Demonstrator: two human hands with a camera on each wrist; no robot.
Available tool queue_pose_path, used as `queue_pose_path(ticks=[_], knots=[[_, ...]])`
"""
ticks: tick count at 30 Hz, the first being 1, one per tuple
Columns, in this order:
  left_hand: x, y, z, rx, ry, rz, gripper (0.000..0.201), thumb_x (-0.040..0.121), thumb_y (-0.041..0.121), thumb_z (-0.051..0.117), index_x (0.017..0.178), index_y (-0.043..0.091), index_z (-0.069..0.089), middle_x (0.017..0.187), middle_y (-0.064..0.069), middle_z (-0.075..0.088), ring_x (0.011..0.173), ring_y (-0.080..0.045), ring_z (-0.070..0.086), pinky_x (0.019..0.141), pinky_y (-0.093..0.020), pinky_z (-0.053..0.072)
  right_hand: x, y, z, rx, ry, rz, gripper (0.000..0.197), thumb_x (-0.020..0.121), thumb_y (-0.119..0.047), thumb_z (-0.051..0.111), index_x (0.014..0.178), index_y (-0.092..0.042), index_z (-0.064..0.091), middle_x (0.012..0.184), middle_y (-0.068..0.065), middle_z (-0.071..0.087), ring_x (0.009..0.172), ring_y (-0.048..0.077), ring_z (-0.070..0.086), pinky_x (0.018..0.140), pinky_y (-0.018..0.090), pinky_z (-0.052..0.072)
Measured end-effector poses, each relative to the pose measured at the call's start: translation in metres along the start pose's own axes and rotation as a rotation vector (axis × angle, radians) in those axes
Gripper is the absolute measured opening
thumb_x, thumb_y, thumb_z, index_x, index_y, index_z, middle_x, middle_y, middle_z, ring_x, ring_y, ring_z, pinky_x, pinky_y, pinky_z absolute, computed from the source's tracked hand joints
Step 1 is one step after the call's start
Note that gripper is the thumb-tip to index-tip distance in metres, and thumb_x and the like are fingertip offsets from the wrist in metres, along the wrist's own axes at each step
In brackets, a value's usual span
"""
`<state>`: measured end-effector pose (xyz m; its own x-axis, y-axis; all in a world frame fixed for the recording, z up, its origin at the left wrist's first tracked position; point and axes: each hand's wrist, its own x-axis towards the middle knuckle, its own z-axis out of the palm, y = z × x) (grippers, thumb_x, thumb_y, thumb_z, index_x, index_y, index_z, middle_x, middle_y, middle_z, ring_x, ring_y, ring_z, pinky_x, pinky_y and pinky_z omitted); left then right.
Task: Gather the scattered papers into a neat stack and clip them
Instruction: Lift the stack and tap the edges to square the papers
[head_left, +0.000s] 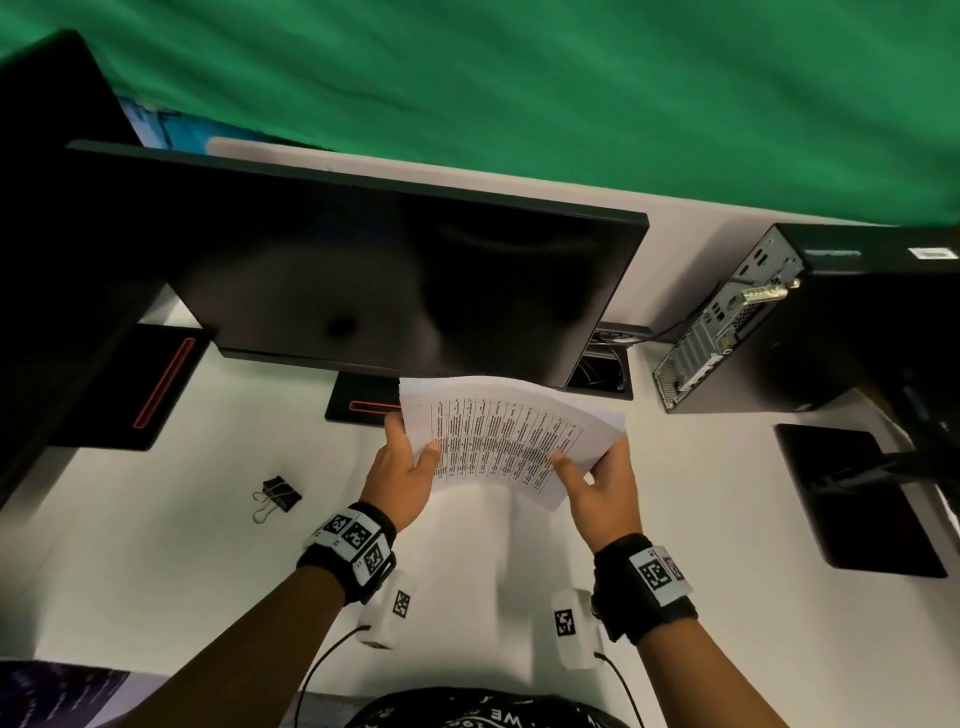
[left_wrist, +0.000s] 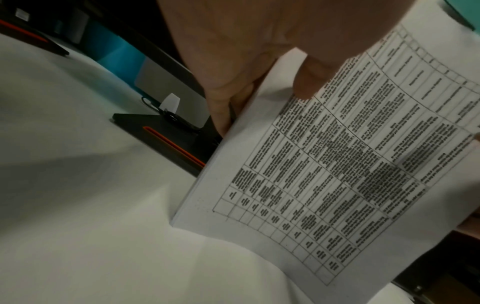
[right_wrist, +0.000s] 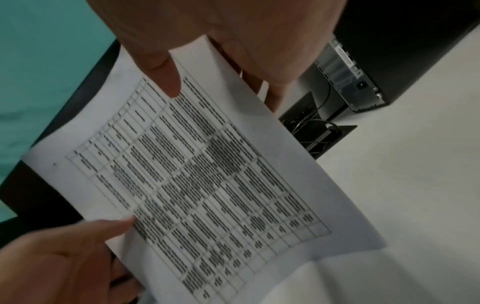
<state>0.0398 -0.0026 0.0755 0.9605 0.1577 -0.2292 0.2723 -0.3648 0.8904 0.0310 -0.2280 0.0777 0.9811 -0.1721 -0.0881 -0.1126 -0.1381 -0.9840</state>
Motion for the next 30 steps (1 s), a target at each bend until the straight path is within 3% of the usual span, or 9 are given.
queue_pose_path(ticks=[3,6,10,12,16,20,22,26,30], knots=[[0.001,0.001,-0.003,0.01,0.0,0.005,0.042,0.099,0.015,0.047,0.136,0.016,0.028,0.135,-0.004,0.054,0.12,-0.024,0.056,0.085,-0.021,0.044,0.003,-0.016,-0.006,0.028,-0.02,-0.117,0.049,0.086,-0.005,0.072,0.117,-0.035,0.048,0.118,-0.007,0.066,0.108,0.009,0.064,0.084,0.024,0.058],[0.004,0.001,-0.003,0.022,-0.017,0.009,0.042,0.1,0.016,0.046,0.138,0.016,0.028,0.137,-0.006,0.054,0.121,-0.025,0.056,0.087,-0.023,0.044,0.008,-0.026,-0.007,0.018,-0.054,-0.191,0.038,0.089,-0.007,0.07,0.114,-0.029,0.052,0.127,-0.014,0.061,0.108,0.007,0.064,0.08,0.022,0.058],[0.008,0.0,-0.006,0.015,-0.028,0.037,0.044,0.096,0.021,0.054,0.136,0.018,0.036,0.135,-0.003,0.057,0.119,-0.022,0.057,0.088,-0.025,0.048,0.016,-0.024,-0.007,-0.003,-0.059,-0.149,0.021,0.093,-0.015,0.066,0.104,-0.024,0.051,0.109,-0.007,0.065,0.099,0.016,0.067,0.073,0.022,0.056],[0.01,0.004,-0.015,-0.039,-0.009,0.134,0.042,0.091,0.023,0.063,0.127,0.025,0.043,0.127,0.0,0.061,0.115,-0.018,0.06,0.089,-0.027,0.052,0.02,-0.025,-0.009,-0.003,-0.076,-0.127,0.02,0.094,-0.016,0.065,0.101,-0.023,0.048,0.098,-0.001,0.064,0.089,0.014,0.067,0.067,0.021,0.054],[0.017,0.032,-0.037,-0.293,-0.075,0.333,0.034,0.079,0.031,0.068,0.105,0.035,0.047,0.123,0.0,0.063,0.107,-0.02,0.063,0.084,-0.038,0.055,0.023,-0.033,-0.012,-0.035,-0.129,-0.157,0.024,0.096,-0.01,0.061,0.103,-0.031,0.052,0.098,-0.004,0.063,0.083,-0.006,0.063,0.067,0.013,0.052],[0.023,0.05,-0.039,-0.362,-0.083,0.372,0.016,0.077,0.027,0.065,0.081,0.038,0.054,0.132,-0.002,0.058,0.12,-0.018,0.057,0.09,-0.034,0.051,0.024,-0.037,-0.01,-0.005,-0.123,-0.109,0.023,0.097,-0.012,0.059,0.109,-0.031,0.059,0.1,-0.008,0.068,0.089,0.002,0.066,0.07,0.011,0.052],[0.024,0.05,-0.035,-0.372,-0.086,0.36,0.015,0.083,0.022,0.063,0.084,0.033,0.053,0.128,-0.003,0.06,0.109,-0.014,0.062,0.08,-0.026,0.053,0.023,-0.039,-0.008,-0.021,-0.112,-0.116,0.025,0.098,-0.013,0.058,0.107,-0.036,0.059,0.1,-0.011,0.068,0.092,0.001,0.066,0.07,0.01,0.052],[0.02,0.055,-0.024,-0.189,0.034,0.332,0.016,0.097,0.015,0.053,0.097,0.027,0.042,0.082,0.005,0.06,0.067,0.005,0.06,0.057,-0.013,0.047,0.02,-0.044,-0.002,-0.061,-0.099,-0.162,0.03,0.099,-0.012,0.056,0.105,-0.041,0.057,0.095,-0.018,0.068,0.088,-0.007,0.065,0.073,0.014,0.051],[0.005,0.063,-0.016,-0.179,0.19,0.387,0.019,0.098,0.015,0.05,0.113,0.023,0.041,0.09,0.012,0.056,0.074,0.008,0.06,0.061,-0.01,0.049,0.013,-0.05,0.001,-0.079,-0.065,-0.258,0.028,0.1,-0.013,0.055,0.112,-0.038,0.056,0.097,-0.023,0.067,0.093,-0.01,0.063,0.074,0.007,0.05]])
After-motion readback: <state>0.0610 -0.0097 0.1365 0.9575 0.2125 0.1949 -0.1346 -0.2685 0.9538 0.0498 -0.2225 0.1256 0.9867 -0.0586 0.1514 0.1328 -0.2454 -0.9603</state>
